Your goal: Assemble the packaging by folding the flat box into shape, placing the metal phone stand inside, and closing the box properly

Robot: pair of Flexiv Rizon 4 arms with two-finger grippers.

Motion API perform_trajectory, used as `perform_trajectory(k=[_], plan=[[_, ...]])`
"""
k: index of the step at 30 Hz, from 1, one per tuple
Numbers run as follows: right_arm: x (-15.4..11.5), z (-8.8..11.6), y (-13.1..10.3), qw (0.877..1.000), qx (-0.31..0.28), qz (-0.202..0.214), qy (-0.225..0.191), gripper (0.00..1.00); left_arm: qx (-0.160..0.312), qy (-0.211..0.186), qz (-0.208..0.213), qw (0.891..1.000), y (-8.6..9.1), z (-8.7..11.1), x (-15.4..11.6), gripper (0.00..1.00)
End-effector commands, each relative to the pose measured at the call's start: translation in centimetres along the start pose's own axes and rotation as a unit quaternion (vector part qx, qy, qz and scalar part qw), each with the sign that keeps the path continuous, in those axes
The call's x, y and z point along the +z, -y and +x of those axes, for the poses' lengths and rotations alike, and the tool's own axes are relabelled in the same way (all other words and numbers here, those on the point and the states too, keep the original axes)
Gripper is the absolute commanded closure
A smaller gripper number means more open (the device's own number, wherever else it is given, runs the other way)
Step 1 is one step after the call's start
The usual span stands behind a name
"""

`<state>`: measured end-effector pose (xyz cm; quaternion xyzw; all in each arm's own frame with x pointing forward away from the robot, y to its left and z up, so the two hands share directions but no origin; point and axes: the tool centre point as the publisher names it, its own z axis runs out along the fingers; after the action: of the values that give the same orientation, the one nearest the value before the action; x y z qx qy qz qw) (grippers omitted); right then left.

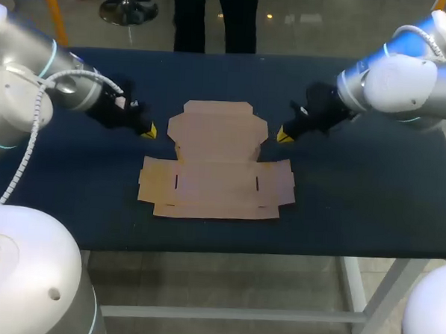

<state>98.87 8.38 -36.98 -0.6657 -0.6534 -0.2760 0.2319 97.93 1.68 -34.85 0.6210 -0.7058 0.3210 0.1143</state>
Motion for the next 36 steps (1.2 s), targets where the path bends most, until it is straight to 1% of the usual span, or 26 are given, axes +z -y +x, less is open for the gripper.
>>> perform_trajectory(k=[1,7,12,17,23,27,32,36], plan=[[-2.1,-0.6,0.9,0.998,-0.001,0.008,-0.06,1.0,-0.004,-0.018,0.002,1.0,-1.3,-0.8,-2.4,1.0],[-3.0,-1.4,2.9,0.998,0.002,0.012,-0.066,1.0,-0.008,-0.03,0.003,1.0,-3.7,-1.2,-3.7,1.0],[-3.2,-2.3,4.8,0.998,0.009,0.014,-0.068,1.0,-0.013,-0.027,0.009,0.999,-6.0,-1.2,-4.6,1.0],[-3.8,-2.9,7.0,0.998,0.013,0.017,-0.067,1.0,-0.019,-0.034,0.017,0.999,-8.6,-1.0,-5.4,1.0],[-4.4,-3.6,9.6,0.998,0.011,0.021,-0.062,1.0,-0.028,-0.042,0.022,0.998,-11.7,-0.6,-5.0,1.0],[-4.8,-4.0,11.1,0.998,0.009,0.024,-0.064,1.0,-0.038,-0.044,0.018,0.998,-13.1,-0.5,-4.4,1.0],[-4.4,-4.7,12.9,0.997,0.015,0.028,-0.064,1.0,-0.054,-0.056,0.01,0.997,-14.8,-0.7,-4.3,1.0],[-4.1,-5.1,14.3,0.997,0.017,0.029,-0.066,1.0,-0.059,-0.056,0.005,0.997,-16.0,-0.7,-4.3,1.0]])
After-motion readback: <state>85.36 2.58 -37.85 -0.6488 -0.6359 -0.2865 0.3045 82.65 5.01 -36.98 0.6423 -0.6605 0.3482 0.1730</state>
